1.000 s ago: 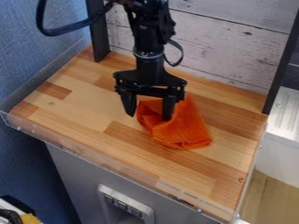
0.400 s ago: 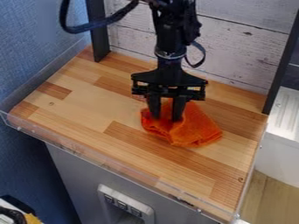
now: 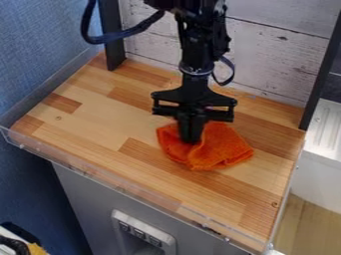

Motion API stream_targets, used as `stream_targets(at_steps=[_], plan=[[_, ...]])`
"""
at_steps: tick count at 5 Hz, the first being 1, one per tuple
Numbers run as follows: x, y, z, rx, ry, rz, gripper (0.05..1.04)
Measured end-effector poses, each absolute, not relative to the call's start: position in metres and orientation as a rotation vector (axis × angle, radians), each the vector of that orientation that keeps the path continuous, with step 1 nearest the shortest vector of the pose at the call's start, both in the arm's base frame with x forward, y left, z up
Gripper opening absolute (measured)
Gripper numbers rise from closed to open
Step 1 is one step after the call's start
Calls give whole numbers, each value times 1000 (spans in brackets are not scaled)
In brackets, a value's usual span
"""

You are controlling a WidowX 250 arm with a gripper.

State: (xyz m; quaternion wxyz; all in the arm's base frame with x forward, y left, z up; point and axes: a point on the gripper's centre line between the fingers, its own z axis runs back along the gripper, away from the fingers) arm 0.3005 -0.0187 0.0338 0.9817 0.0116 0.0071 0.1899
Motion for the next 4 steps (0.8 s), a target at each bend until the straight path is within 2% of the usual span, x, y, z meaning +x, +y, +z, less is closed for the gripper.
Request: stream_targets(at_steps=[2, 4], plan=[[304, -11, 14, 10, 37, 375, 63], [303, 12, 9, -32, 9, 320, 63]])
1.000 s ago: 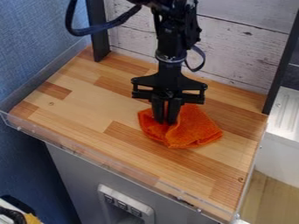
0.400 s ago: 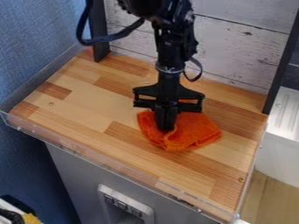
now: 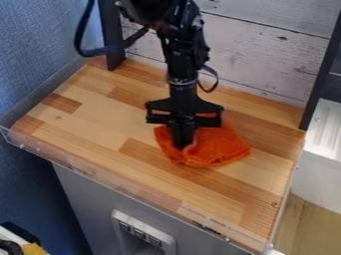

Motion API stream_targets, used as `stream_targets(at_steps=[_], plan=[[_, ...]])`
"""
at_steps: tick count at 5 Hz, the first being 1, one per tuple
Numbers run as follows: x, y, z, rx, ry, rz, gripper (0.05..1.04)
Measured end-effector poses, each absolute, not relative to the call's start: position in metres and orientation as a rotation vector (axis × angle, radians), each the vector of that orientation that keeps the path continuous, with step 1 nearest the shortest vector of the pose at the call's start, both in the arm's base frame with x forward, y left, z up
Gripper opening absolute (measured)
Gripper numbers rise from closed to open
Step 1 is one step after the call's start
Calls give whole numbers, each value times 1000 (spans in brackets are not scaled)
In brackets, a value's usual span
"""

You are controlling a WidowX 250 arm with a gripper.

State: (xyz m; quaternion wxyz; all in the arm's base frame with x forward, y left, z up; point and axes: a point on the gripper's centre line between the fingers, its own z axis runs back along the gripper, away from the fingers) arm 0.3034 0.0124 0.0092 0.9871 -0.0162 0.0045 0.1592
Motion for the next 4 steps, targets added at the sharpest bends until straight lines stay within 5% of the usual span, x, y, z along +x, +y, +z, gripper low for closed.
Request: stream_targets(at_steps=[4], plan=[[297, 121, 22, -24, -19, 107, 63]])
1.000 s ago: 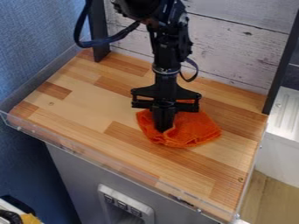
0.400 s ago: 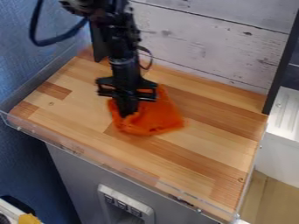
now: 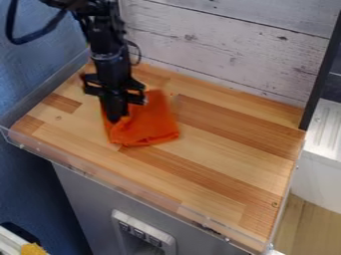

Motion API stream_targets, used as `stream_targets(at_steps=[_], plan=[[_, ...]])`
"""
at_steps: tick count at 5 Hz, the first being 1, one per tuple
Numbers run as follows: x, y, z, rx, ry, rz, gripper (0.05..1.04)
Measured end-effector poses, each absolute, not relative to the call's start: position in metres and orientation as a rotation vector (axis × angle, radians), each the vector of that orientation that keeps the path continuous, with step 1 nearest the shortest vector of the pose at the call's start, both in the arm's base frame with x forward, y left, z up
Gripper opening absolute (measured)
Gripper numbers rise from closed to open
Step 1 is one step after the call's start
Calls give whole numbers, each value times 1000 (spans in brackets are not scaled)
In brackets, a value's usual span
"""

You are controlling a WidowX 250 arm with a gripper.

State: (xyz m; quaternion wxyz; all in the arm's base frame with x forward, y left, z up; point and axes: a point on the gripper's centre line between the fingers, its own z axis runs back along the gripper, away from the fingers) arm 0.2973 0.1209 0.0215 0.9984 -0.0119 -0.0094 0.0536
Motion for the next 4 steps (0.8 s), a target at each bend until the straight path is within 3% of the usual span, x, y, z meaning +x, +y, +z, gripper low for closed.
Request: stream_targets(at_steps=[3, 4], plan=[[293, 170, 29, 12, -21, 26, 89], [292, 179, 37, 10, -10, 17, 242]])
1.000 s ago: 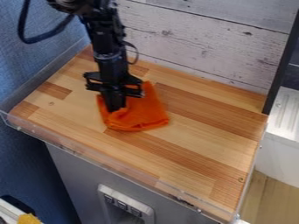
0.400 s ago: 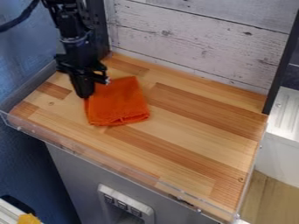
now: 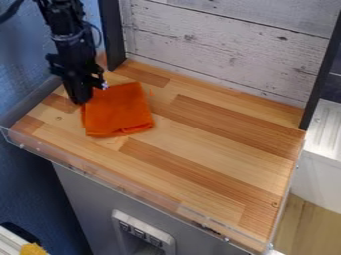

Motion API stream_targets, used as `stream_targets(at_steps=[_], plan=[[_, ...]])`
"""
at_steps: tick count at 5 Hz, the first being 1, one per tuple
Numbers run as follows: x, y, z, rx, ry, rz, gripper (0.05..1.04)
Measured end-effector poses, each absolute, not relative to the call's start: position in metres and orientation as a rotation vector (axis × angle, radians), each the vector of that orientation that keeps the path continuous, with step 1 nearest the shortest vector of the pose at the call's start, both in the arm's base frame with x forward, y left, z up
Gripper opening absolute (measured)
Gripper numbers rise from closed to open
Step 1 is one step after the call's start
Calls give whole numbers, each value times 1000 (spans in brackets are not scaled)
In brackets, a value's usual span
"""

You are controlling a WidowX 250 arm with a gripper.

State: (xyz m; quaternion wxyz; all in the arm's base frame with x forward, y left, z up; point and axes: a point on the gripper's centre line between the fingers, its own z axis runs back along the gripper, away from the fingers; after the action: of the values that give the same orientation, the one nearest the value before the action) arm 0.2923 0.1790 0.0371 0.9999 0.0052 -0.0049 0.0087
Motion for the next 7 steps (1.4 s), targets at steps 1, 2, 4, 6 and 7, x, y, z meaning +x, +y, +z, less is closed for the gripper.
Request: stream_targets(at_steps=[1, 2, 4, 6, 7], plan=[[291, 173, 41, -3, 29, 24, 502], [299, 147, 60, -3, 39, 18, 800], [311, 80, 98, 25, 20, -2, 999], [308, 30, 112, 29, -7, -3, 999], [306, 14, 120, 21, -16, 1, 996]])
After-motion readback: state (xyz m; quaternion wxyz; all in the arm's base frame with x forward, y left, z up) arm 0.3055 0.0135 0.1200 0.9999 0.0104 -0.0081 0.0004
